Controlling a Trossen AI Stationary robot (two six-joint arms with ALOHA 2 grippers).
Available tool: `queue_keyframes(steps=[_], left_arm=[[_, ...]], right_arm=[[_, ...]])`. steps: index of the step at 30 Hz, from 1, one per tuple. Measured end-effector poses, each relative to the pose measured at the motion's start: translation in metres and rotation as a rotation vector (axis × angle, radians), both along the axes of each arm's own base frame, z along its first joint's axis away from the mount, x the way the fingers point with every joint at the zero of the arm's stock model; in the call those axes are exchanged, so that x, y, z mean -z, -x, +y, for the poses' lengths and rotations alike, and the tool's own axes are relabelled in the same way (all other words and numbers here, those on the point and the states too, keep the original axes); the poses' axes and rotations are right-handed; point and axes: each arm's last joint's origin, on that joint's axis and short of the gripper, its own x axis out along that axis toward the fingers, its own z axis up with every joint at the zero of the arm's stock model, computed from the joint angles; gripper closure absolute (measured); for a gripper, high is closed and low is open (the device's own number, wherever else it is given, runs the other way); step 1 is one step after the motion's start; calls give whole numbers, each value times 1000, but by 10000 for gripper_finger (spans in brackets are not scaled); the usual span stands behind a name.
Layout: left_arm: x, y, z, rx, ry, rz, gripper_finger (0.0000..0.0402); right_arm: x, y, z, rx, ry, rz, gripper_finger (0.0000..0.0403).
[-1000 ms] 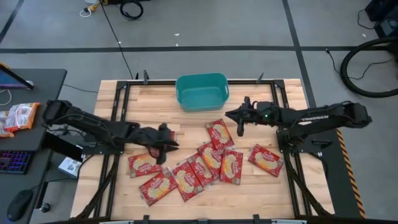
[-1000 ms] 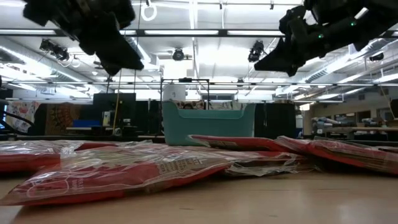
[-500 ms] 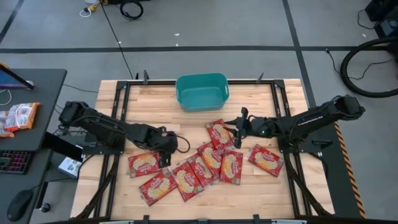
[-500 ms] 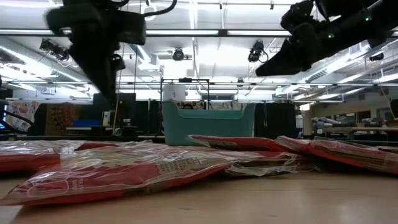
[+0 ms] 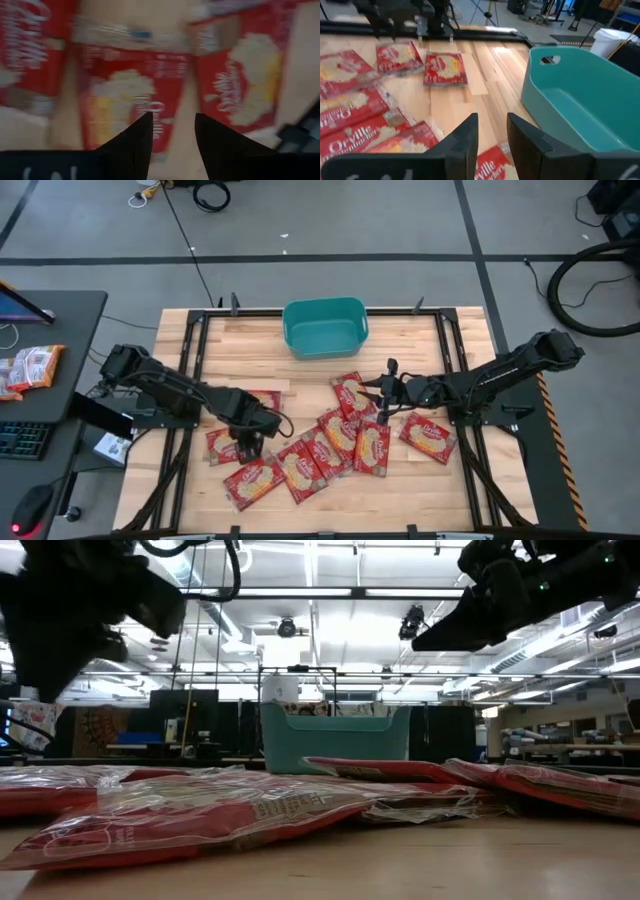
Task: Sort popcorn bags into baskets
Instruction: Put the red popcorn bag into the bin
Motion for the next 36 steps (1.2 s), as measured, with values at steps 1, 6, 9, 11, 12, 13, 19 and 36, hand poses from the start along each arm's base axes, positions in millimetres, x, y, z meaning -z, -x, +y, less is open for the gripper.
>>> queue_keyframes(steps=[1, 6, 9, 11, 12, 13, 19, 36], left_arm=[[0, 0, -3, -3, 10, -8, 251], [-1, -1, -17, -10, 56, -37, 251], [-1, 0, -22, -12, 83, -39, 251], [-1, 1, -25, -36, 85, -31, 251], [0, 0, -27, -50, 88, -33, 251], [0, 0, -30, -57, 90, -39, 251], [2, -15, -37, -59, 3, -251, 251], [35, -74, -28, 461, -671, -653, 251]], right_arm=[[1, -1, 0, -1, -1, -3, 295], [4, -4, 1, -2, 6, 6, 295], [3, -4, 1, -11, 28, -3, 296], [1, -4, 1, -18, 47, -9, 295], [0, -5, 1, -22, 59, -14, 295], [-1, -5, 1, -26, 72, -24, 295], [-6, -7, -4, -44, 144, -50, 295], [-5, -10, -7, -57, 64, -78, 296]])
